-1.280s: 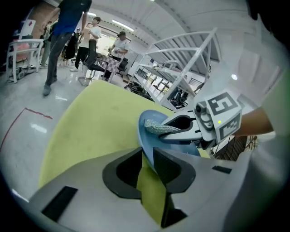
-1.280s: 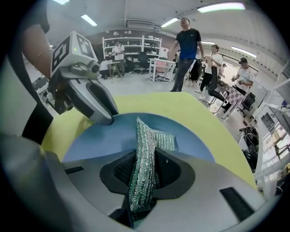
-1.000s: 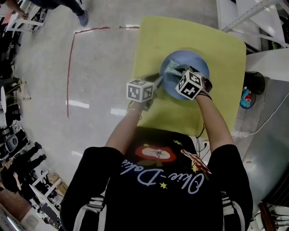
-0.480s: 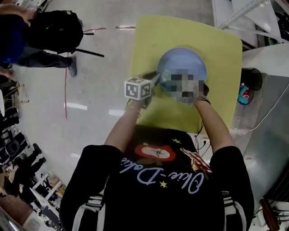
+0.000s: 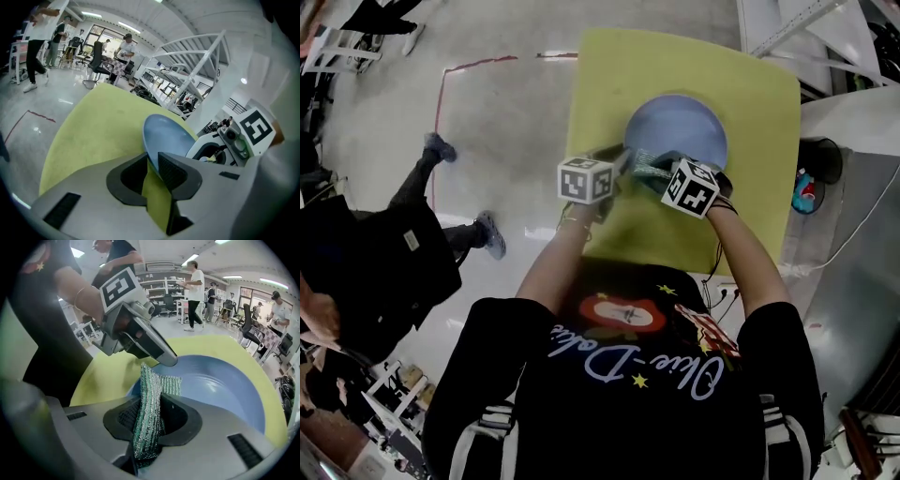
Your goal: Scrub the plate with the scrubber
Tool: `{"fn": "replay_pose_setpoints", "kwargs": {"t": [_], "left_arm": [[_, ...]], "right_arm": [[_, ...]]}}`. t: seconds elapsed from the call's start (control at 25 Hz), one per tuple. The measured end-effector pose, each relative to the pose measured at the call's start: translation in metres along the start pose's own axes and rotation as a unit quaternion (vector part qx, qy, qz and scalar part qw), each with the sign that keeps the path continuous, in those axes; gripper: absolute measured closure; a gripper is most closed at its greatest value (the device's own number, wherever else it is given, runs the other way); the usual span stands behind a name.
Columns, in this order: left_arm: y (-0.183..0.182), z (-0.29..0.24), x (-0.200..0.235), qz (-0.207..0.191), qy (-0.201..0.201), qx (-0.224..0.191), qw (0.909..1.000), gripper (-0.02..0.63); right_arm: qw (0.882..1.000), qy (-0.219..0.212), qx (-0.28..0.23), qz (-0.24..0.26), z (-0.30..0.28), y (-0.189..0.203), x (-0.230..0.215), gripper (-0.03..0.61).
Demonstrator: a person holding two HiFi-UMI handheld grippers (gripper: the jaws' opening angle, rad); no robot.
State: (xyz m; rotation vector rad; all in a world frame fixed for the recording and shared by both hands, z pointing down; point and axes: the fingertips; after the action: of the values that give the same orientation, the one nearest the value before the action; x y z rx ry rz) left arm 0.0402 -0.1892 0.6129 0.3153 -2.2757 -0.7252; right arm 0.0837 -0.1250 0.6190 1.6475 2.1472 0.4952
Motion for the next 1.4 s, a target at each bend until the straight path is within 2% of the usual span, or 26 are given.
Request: {"fn": "replay_pose_setpoints", "kwargs": {"t": [0.08, 0.16, 0.24, 0.36, 0.48, 0.68, 1.04, 1.4], "left_arm": [[0.001, 0.001, 0.0, 0.001, -0.001, 0.002, 1.0, 0.549], [0.001, 0.002, 0.0, -0.002, -0.003, 0.006, 1.0, 0.549], [-0.001, 0.0, 0.0, -0.008, -0.005, 0.01, 0.9999, 0.549], [0.0, -0.002, -0.002, -0.016, -0.006, 0.017, 0.9997, 0.548], [-0.002, -0.003, -0.003, -0.026, -0.006, 0.025, 0.9993, 0.548], [-0.002, -0.005, -0.002, -0.035, -0.01, 0.037, 0.9986, 0.543], [0.0, -0.005, 0.0, -0.043, -0.018, 0.029, 0.9985, 0.541], [-0.001, -0.004, -0.003, -0.051, -0.022, 0.023, 0.9982, 0.541]], "right_arm": [[1.0, 0.002, -0.012, 0.02, 0.005, -0.005, -0.002, 0.502], [0.998, 0.025, -0.031, 0.044, 0.016, -0.012, -0.017, 0.509], [0.995, 0.071, -0.04, 0.054, 0.028, -0.014, -0.045, 0.512], [0.988, 0.145, -0.031, 0.038, 0.042, -0.004, -0.093, 0.514], [0.981, 0.189, -0.009, 0.029, 0.049, 0.005, -0.126, 0.514], [0.984, 0.163, 0.026, 0.069, 0.033, 0.018, -0.126, 0.514], [0.99, 0.14, 0.021, 0.013, 0.019, 0.023, -0.112, 0.509], [0.994, 0.109, 0.018, 0.017, 0.013, 0.024, -0.065, 0.509]]}}
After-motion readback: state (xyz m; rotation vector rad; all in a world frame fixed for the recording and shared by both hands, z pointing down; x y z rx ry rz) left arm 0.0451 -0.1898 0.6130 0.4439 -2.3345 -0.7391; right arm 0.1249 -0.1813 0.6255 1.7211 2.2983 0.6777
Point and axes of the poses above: the fingertips, and each gripper's own axes: z backward along the fingers, x to its left, y out of its underside, and after that the axes turned 1 degree about y, right-handed
